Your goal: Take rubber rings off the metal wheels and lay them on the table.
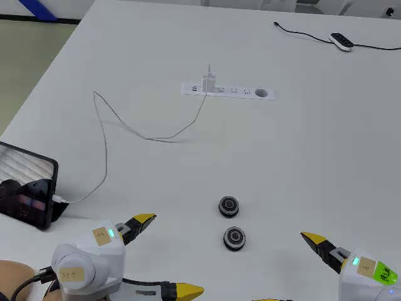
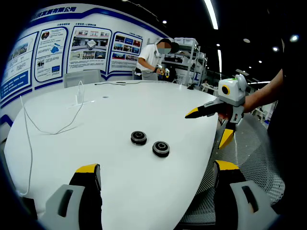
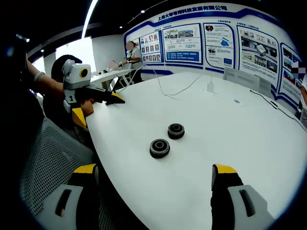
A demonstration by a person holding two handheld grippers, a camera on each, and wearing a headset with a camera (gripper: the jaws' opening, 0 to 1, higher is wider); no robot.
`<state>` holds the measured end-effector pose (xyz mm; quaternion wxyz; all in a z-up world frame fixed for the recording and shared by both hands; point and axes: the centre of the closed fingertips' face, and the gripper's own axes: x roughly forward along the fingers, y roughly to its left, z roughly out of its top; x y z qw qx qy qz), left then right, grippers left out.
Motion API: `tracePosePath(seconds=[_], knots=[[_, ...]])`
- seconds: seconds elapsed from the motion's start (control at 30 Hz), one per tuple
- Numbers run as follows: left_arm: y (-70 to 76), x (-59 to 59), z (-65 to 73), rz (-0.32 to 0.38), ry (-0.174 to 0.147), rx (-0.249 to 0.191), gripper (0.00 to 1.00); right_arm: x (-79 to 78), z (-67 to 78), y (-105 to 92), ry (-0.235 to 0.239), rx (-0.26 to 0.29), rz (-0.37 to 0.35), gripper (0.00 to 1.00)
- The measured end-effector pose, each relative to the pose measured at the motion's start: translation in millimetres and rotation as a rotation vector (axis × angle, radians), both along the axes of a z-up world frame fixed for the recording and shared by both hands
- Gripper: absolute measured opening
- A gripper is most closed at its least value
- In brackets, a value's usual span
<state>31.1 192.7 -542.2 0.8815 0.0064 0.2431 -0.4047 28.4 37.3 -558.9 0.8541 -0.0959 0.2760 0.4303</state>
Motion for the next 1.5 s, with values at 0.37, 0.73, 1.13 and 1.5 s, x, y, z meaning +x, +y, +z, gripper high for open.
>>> tracePosePath(seconds=[0.37, 0.73, 1.13, 1.5], knots=[[0.4, 1.5, 1.6, 0.001, -0.003, -0.002, 1.00, 2.5, 0.6, -0.5, 0.002, 0.003, -0.001, 0.99], [1.8, 2.4, -0.6, 0.004, 0.006, -0.007, 1.00, 1.0, -0.8, 0.4, 0.009, 0.003, -0.001, 0.99], [0.5, 5.7, -0.5, 0.006, 0.020, -0.010, 0.99, 3.3, -3.4, 0.4, 0.020, 0.004, -0.009, 0.97], [-2.7, 10.8, -2.0, -0.007, 0.026, -0.010, 0.96, 4.4, -5.9, 2.5, 0.026, 0.008, -0.013, 0.93]])
